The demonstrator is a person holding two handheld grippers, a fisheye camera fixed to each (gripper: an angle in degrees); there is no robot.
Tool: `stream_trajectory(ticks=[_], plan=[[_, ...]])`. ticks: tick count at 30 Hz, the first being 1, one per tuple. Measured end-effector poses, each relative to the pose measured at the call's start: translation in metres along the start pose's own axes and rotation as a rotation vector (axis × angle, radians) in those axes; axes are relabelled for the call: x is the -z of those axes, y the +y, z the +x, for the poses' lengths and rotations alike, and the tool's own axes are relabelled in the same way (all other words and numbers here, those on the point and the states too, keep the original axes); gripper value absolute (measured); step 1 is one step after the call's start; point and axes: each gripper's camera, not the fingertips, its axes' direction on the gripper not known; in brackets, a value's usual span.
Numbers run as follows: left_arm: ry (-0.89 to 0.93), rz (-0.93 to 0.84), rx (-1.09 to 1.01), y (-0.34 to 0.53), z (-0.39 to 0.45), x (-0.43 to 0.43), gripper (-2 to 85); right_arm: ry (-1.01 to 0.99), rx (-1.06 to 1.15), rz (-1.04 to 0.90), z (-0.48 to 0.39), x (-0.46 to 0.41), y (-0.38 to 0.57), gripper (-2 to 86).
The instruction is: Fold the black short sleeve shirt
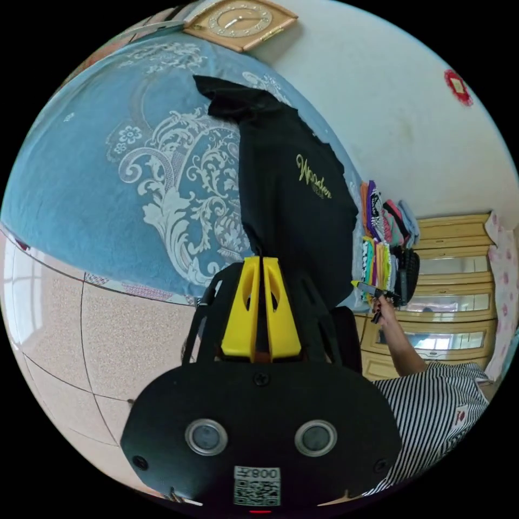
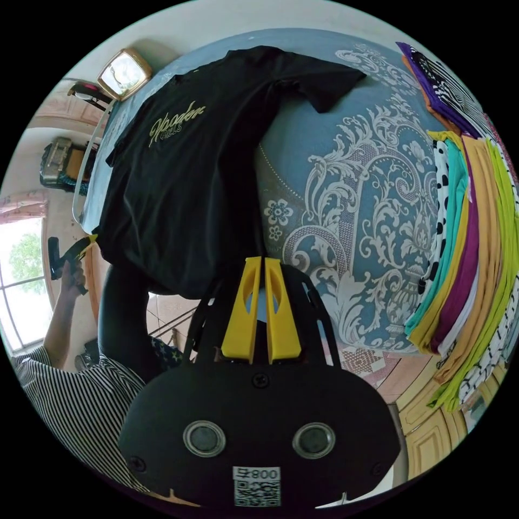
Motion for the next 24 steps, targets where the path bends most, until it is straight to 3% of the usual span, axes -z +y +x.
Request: stream_trajectory(ticks=[7,24], plan=[[0.157,0.156,0.077,0.054,-0.025,0.054,0.4,-0.149,-0.015,0.092,0.001,0.023,0.045,0.7],[0.043,0.136,0.111,0.081,-0.051,0.034,0.2,-0.187,-0.024,0.051,-0.015,-0.025,0.103,0.6]])
